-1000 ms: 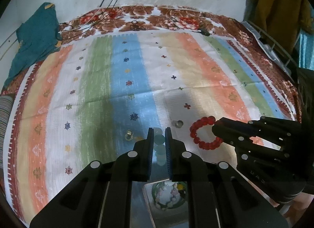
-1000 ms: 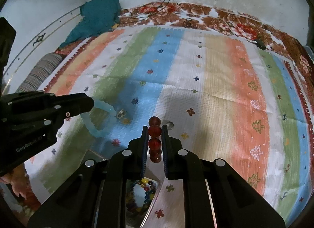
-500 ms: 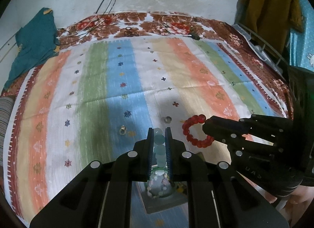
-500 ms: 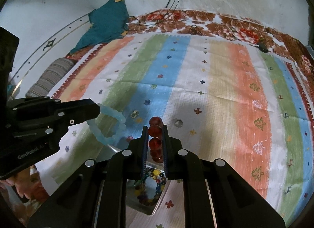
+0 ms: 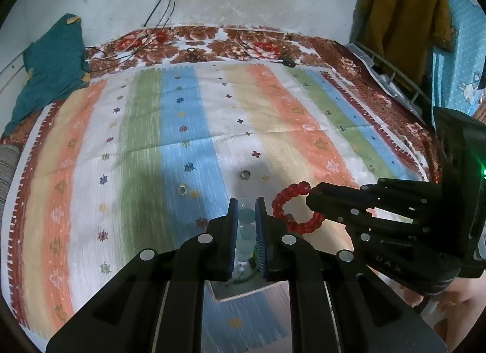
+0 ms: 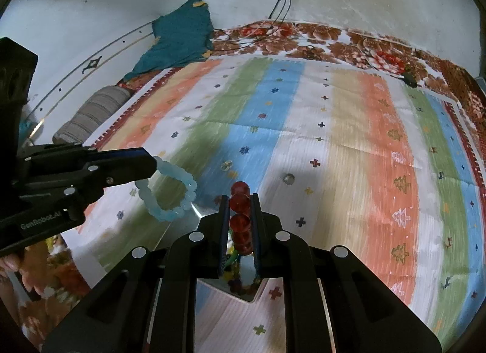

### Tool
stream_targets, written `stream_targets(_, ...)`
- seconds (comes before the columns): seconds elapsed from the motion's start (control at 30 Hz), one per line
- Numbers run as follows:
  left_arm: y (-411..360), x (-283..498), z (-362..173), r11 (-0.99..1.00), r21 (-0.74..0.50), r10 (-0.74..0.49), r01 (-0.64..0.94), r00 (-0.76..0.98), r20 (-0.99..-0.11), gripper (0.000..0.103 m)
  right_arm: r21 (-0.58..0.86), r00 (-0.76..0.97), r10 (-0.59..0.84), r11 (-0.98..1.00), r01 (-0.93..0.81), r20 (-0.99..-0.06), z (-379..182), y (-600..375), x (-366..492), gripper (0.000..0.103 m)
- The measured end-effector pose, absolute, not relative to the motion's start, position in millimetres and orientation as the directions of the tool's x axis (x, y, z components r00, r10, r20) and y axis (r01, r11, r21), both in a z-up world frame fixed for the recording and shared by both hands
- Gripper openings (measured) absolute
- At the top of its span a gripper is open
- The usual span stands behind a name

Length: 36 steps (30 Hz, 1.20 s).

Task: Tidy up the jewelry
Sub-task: 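Lift both bracelets, carry them over the silver tin and open both grippers, then move both open grippers back to the gold and silver rings on the cloth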

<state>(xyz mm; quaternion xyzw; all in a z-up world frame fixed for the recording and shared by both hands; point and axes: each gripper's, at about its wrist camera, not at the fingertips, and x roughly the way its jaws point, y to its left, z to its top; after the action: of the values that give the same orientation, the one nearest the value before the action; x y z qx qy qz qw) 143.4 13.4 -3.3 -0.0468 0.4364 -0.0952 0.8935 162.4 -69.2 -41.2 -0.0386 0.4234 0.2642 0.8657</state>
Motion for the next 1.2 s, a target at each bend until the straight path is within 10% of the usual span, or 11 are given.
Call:
stream_targets(0.37,10,127,-7,0.974,-0.176,-0.225,0.140,0.583,-0.781,0.011,0.164,0.469,0.416,0.857,-0.488,-0.779,-50,-71,153,0.014)
stream_targets(0.5,13,125,-7,0.979,-0.168,-0.202,0.113,0.589,-0.783,0.030,0.169,0.487,0.402,0.876,-0.453,-0.775,-48,-81,157,0.039)
stream_targets(1.2,40,154,-26,0.991,-0.131,-0.085,-0.039,0.574,-0.814,0.054,0.124,0.474,0.313,0.913,-0.388,-0.823,-66,-85,189,0.052)
